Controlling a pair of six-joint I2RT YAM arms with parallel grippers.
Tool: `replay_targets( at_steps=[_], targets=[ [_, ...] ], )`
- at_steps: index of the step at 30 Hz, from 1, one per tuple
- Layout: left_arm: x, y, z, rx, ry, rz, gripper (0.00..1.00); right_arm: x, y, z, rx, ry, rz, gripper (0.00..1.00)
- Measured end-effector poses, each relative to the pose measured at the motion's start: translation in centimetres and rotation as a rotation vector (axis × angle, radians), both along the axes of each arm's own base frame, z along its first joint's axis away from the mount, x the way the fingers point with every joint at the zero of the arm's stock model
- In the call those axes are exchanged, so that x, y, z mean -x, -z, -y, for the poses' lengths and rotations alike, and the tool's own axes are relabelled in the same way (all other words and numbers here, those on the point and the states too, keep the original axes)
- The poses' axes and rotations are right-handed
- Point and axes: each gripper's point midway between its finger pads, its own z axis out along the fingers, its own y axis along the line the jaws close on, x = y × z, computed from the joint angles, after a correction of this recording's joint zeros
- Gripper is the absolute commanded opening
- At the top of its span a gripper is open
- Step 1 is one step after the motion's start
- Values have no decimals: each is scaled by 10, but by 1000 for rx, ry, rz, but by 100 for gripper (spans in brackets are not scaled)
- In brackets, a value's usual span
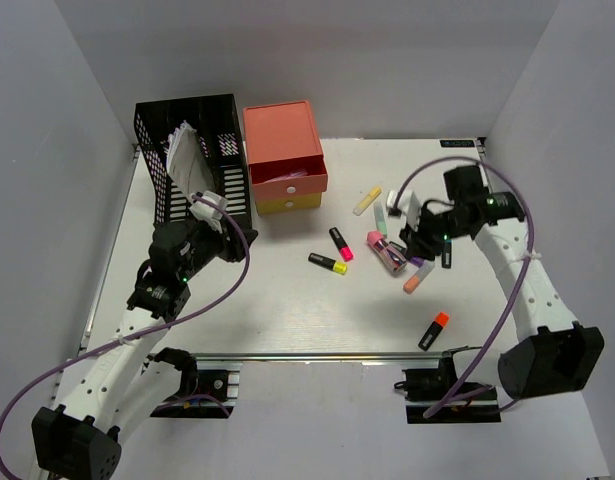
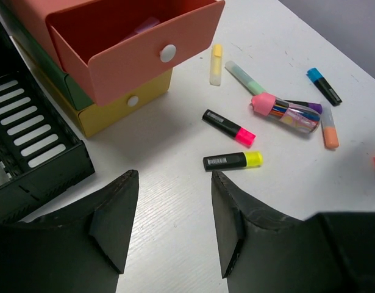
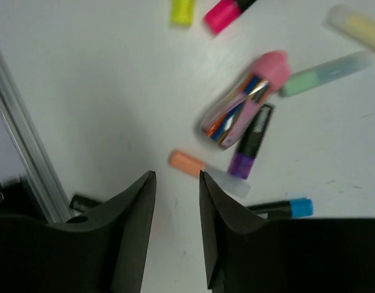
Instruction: Organize the desk
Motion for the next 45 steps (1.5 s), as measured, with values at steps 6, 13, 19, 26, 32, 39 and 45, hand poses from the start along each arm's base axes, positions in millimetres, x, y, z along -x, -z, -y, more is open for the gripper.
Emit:
replay_targets(
  at_steps=[6,13,19,26,32,39,45],
  targets=[
    [3,0,4,4,30,-3,62,61,87,32,205,-328,42,52],
    [4,0,5,6,36,-2,63,57,111,43,327,-538,202,69],
    [4,-1,5,4,37,1,63,36,136,46,370,-601,173,64],
    [5,-2,5,3,37,4,64,23,165,53,409,-621,104,58],
    [5,0,4,-3,38,3,64,8,178,58,433,-623,96,60],
    [5,0,4,-4,38,3,64,-8,190,66,467,-621,89,59],
    [5,0,4,-4,38,3,65,-15,198,72,495,-631,87,54]
  ],
)
